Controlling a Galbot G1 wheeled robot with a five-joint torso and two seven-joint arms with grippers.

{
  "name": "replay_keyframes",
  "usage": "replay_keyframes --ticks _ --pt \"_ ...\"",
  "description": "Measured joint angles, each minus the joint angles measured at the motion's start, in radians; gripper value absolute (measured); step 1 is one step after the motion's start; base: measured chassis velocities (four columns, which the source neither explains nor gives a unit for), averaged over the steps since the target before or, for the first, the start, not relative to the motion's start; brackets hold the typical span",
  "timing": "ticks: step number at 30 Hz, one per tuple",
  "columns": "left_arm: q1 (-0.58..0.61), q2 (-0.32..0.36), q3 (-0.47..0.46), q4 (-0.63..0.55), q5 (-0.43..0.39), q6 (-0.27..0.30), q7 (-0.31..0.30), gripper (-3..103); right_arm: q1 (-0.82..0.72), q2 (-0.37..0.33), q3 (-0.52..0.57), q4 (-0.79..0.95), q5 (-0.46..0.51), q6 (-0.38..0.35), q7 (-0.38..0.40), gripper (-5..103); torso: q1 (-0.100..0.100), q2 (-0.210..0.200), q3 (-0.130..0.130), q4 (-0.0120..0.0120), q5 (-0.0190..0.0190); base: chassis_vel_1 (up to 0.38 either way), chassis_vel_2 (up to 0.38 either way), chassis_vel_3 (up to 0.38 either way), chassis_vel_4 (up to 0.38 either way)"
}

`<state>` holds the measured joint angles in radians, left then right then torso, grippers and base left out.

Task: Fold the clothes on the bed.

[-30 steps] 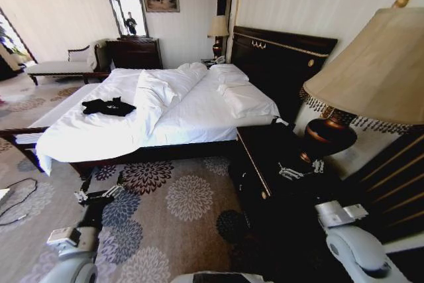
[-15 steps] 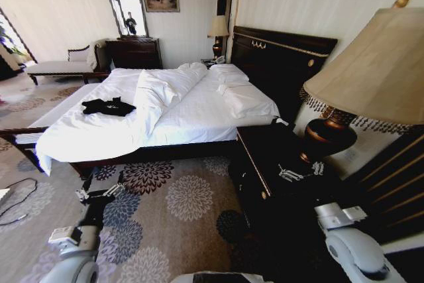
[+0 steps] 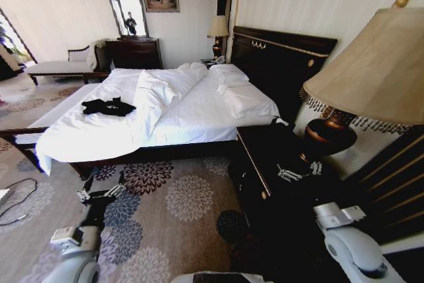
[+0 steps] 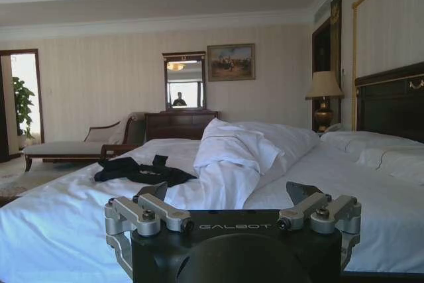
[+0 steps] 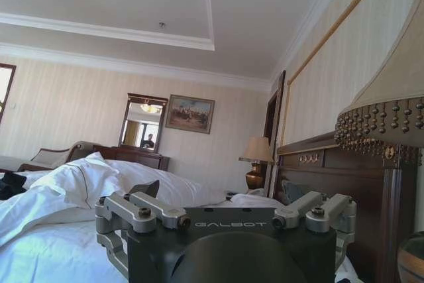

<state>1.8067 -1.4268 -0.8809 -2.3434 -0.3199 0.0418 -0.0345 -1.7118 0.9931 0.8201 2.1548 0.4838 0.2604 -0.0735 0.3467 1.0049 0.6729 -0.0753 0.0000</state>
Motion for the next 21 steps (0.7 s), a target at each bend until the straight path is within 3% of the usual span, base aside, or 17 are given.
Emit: replay_keyframes --ticks 21 --pt "0.008 0.006 -0.002 -0.001 0.004 -0.011 0.003 100 -0.004 0.003 0.002 0.003 0.0 0.003 0.0 100 0.0 0.0 0.0 0.0 0.0 -0.028 0.042 0.029 -0.042"
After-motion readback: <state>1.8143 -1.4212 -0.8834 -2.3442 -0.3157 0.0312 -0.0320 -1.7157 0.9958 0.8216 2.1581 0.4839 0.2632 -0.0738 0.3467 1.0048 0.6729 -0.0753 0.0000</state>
